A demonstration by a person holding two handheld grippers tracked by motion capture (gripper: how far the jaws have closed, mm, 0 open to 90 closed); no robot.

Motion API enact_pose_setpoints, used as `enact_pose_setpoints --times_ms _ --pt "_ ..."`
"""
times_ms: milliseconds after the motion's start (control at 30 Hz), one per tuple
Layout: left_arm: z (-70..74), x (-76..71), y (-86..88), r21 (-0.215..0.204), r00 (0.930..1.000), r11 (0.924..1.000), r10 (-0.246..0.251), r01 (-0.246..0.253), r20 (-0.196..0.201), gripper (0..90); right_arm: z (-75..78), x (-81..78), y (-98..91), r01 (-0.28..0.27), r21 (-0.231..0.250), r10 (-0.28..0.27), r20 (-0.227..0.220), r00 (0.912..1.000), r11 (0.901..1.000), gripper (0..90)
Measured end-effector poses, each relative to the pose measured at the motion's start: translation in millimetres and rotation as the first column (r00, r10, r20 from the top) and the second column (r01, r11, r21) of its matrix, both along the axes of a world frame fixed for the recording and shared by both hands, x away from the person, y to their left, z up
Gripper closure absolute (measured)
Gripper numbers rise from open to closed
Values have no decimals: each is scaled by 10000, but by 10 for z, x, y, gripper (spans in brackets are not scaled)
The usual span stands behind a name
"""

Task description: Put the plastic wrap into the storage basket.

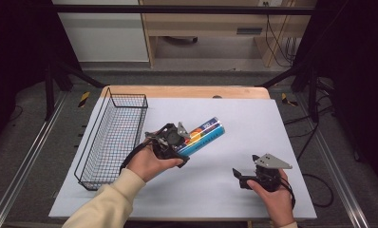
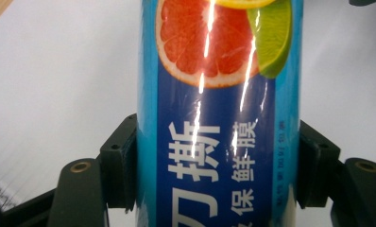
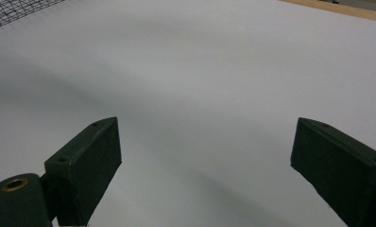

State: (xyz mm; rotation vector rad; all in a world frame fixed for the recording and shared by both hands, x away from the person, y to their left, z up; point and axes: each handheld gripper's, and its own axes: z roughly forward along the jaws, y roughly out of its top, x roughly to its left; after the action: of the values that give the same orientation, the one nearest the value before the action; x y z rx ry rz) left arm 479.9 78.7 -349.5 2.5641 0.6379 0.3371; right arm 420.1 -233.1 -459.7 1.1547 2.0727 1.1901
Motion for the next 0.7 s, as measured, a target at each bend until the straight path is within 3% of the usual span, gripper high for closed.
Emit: enact_pose_setpoints --times_ms 267,500,700 --pt "160 -70 158 -11 9989 9993 367 -367 277 320 -11 13 -18 88 -33 -88 -21 10000 10000 98" --pt "391 -169 373 74 9943 9956 929 -934 519 320 -18 13 -45 382 42 -382 -112 9992 9993 92" --pt "438 -209 494 98 9913 9926 1205 -1212 534 320 -17 15 -73 562 -1 -562 0 9984 9984 79"
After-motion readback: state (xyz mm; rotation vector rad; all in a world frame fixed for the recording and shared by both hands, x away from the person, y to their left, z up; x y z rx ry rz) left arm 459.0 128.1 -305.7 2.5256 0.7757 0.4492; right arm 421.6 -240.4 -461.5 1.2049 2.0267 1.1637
